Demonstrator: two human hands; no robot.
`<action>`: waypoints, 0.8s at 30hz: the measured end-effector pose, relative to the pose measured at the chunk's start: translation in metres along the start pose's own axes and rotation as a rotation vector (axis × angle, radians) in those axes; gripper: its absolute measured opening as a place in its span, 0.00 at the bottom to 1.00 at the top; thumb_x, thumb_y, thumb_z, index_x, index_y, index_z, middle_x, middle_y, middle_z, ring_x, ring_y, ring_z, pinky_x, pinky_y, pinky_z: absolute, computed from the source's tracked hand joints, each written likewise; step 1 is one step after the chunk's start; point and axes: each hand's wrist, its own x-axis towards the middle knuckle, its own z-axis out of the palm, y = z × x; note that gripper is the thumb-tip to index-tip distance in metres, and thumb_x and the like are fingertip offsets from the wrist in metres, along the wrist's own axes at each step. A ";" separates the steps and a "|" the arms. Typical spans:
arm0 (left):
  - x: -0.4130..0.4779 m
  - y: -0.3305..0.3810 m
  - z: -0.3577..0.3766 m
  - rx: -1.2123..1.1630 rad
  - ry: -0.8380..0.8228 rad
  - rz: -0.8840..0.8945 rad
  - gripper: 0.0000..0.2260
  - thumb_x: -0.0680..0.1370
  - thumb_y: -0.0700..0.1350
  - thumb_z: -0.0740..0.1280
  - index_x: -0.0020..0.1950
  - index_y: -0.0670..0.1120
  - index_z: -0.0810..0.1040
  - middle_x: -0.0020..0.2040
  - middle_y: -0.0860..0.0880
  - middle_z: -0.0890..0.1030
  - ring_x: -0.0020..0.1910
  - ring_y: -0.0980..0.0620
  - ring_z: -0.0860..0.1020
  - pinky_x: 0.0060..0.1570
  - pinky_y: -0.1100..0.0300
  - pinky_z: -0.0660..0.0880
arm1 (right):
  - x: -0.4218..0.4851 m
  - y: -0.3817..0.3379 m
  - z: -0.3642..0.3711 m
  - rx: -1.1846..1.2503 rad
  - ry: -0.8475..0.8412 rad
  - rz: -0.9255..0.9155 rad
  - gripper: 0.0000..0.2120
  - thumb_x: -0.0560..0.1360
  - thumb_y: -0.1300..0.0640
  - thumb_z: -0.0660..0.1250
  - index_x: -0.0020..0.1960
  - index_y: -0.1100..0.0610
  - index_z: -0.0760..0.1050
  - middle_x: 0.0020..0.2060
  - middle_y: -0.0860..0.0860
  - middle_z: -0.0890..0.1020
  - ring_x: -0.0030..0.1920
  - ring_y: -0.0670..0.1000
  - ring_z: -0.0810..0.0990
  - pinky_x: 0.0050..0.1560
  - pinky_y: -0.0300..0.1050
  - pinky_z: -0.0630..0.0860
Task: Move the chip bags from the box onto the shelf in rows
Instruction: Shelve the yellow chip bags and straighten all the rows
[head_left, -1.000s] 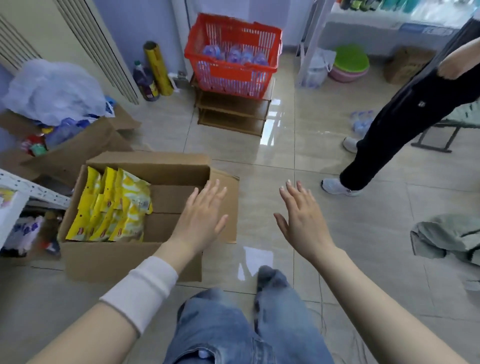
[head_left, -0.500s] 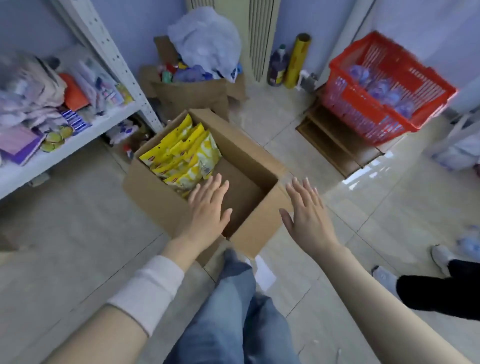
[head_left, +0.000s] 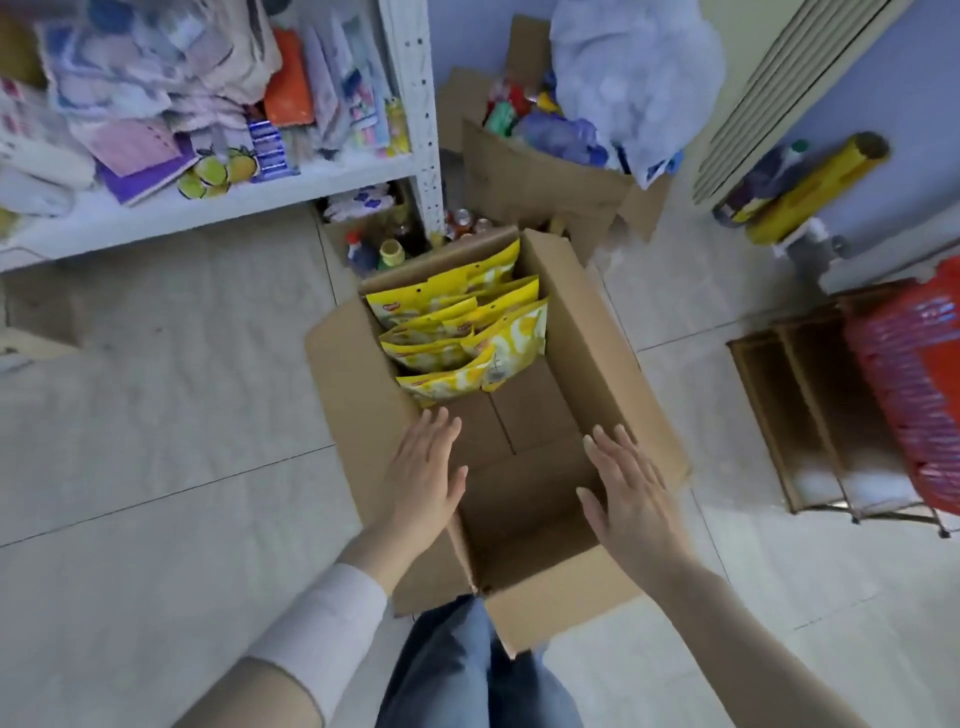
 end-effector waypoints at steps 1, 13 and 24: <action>0.005 -0.001 0.003 -0.014 -0.011 -0.019 0.23 0.76 0.42 0.67 0.69 0.39 0.68 0.70 0.40 0.68 0.71 0.42 0.65 0.68 0.52 0.57 | 0.010 0.004 0.000 -0.001 -0.005 -0.008 0.23 0.72 0.56 0.69 0.65 0.61 0.72 0.64 0.57 0.75 0.68 0.58 0.68 0.65 0.54 0.63; 0.137 -0.062 0.113 0.176 0.314 -0.118 0.17 0.74 0.50 0.62 0.59 0.42 0.77 0.56 0.45 0.80 0.55 0.46 0.76 0.59 0.53 0.64 | 0.214 0.074 0.117 -0.023 0.080 -0.530 0.24 0.66 0.57 0.75 0.59 0.64 0.75 0.58 0.60 0.77 0.60 0.61 0.76 0.58 0.56 0.73; 0.182 -0.117 0.142 0.312 0.330 0.191 0.15 0.77 0.52 0.59 0.42 0.44 0.79 0.36 0.47 0.80 0.36 0.45 0.78 0.36 0.56 0.74 | 0.300 0.083 0.177 -0.166 0.356 -0.818 0.16 0.77 0.46 0.60 0.45 0.58 0.78 0.41 0.54 0.79 0.44 0.58 0.77 0.45 0.51 0.68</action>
